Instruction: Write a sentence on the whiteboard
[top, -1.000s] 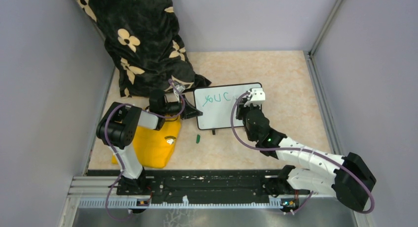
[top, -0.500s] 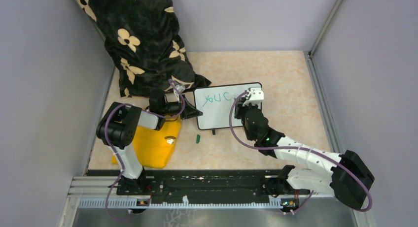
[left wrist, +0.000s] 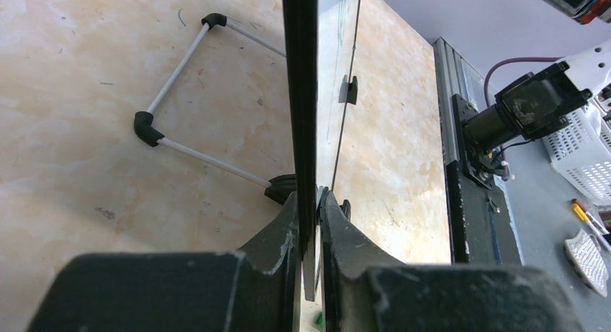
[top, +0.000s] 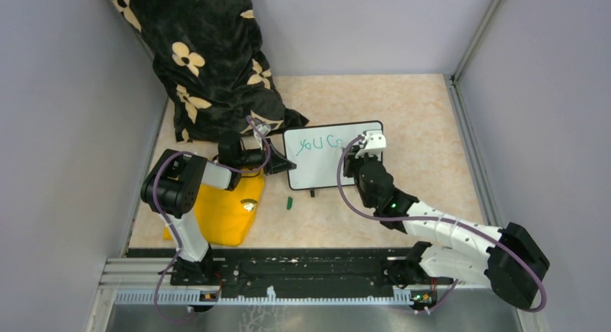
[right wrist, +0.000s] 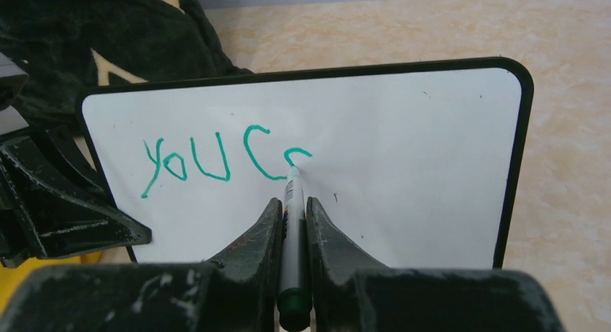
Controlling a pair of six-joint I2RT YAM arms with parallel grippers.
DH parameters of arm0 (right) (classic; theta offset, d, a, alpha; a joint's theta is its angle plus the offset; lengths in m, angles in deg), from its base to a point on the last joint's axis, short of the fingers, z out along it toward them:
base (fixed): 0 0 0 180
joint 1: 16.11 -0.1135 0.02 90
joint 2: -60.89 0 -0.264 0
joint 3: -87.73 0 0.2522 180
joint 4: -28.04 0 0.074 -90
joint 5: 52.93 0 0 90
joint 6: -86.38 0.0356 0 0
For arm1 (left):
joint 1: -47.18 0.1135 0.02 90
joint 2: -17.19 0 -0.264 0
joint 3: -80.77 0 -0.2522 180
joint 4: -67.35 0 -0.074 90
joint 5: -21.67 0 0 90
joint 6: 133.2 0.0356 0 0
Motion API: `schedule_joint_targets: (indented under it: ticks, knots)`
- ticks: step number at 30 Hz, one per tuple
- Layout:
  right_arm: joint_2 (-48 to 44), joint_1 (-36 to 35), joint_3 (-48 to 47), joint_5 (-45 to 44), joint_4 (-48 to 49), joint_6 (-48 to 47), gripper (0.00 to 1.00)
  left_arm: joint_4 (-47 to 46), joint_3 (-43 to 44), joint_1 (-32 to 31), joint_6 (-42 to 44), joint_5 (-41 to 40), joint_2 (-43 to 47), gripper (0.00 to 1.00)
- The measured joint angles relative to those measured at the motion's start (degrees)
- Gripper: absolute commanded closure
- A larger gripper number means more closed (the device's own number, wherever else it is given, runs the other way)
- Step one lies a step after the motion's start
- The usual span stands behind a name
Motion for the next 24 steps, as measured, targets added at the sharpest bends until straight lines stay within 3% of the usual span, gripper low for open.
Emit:
schedule_joint_targets:
  ticks: [24]
  knots:
    - [-2.1,0.7,1.2,-1.4,-2.2,-0.7,1.00,0.0,0.0,0.0,0.1,0.0,0.0,1.00]
